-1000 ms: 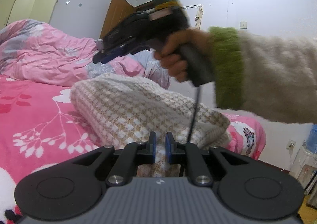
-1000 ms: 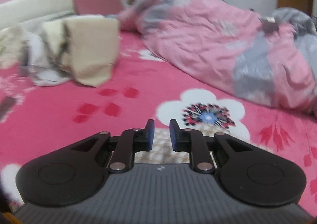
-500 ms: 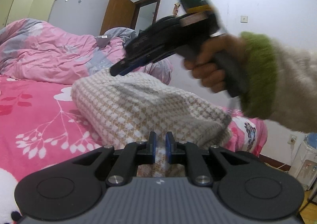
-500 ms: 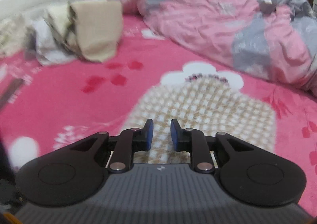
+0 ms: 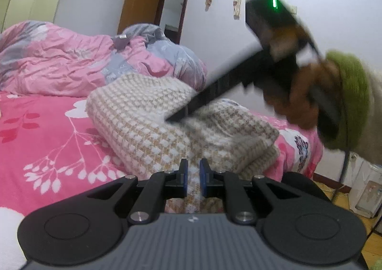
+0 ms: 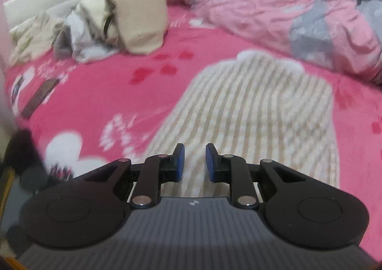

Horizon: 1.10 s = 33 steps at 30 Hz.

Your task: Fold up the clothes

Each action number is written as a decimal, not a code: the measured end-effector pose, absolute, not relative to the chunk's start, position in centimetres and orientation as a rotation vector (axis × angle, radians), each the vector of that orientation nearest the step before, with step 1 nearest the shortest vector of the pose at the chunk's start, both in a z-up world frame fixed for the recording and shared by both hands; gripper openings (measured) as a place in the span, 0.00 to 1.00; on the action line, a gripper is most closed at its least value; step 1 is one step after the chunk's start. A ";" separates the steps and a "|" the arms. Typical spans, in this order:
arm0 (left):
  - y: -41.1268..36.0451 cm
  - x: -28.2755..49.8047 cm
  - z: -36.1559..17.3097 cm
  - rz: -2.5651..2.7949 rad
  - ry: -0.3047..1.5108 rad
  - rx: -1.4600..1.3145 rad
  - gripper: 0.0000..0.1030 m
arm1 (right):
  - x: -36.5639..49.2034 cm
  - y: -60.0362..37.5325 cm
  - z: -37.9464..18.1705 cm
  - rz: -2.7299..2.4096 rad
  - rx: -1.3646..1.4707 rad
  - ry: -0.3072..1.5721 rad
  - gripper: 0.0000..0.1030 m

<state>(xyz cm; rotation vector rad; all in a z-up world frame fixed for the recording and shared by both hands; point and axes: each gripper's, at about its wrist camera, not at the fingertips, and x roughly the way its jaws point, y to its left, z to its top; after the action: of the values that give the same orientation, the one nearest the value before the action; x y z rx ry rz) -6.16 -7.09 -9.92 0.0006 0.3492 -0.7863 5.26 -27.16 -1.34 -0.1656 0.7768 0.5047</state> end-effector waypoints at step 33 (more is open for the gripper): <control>-5.8 -4.8 -10.3 -0.765 0.309 -0.069 0.25 | 1.9 -23.5 1.5 0.648 -0.393 0.536 0.18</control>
<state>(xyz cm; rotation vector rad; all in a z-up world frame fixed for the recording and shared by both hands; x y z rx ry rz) -4.78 -5.78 -10.30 -0.0691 0.3089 -0.7651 1.87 -23.49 1.47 -0.3928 0.5355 0.6482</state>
